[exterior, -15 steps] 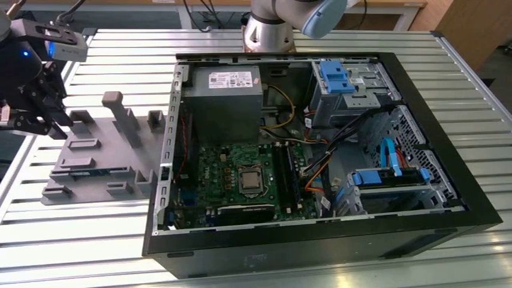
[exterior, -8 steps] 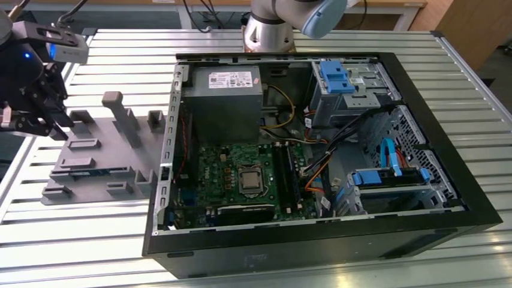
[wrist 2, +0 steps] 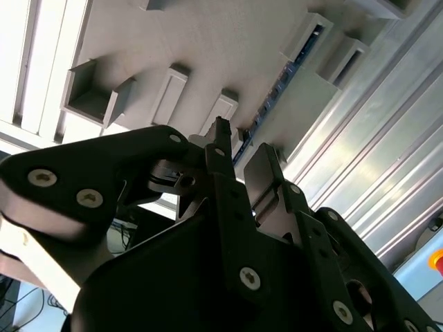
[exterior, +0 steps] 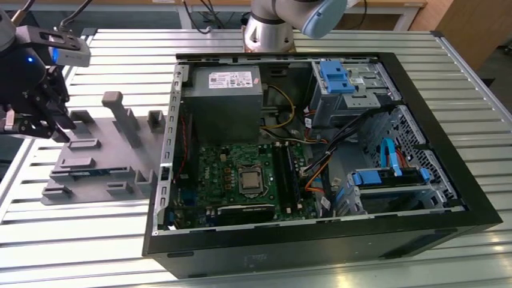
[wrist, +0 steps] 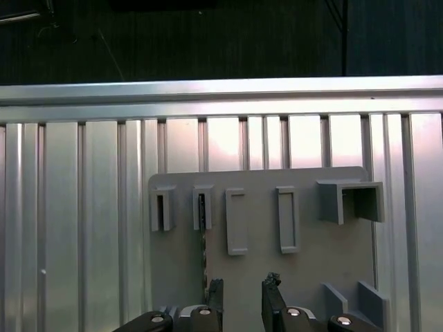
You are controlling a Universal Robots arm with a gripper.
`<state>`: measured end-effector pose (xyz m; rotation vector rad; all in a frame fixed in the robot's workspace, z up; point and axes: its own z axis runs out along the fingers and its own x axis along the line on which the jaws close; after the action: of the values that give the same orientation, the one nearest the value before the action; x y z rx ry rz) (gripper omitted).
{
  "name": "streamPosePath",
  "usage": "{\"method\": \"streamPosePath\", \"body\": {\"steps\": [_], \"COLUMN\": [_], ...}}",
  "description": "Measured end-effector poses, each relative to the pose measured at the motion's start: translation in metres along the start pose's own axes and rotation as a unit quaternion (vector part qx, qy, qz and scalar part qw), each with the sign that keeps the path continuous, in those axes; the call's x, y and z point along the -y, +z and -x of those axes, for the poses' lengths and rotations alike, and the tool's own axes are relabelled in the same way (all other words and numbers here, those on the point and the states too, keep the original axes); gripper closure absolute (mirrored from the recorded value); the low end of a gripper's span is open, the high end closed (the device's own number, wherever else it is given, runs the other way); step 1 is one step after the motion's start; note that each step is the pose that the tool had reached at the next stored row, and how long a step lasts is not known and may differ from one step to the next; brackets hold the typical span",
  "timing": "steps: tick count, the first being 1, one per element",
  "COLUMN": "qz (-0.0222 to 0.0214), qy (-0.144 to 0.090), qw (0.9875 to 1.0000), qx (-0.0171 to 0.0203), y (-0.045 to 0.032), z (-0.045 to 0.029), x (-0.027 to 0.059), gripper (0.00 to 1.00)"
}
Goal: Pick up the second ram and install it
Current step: 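Pick up the second ram and move it above second insertion slot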
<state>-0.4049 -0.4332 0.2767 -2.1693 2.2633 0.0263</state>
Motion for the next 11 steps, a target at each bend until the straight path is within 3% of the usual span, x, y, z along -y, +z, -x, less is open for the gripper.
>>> {"method": "streamPosePath", "body": {"steps": [11], "qz": [0.0000], "qy": [-0.003], "qw": [1.0000], "qx": [-0.0022], "y": [0.0086], "z": [-0.0041], "x": [0.0002], "gripper": [0.64]}}
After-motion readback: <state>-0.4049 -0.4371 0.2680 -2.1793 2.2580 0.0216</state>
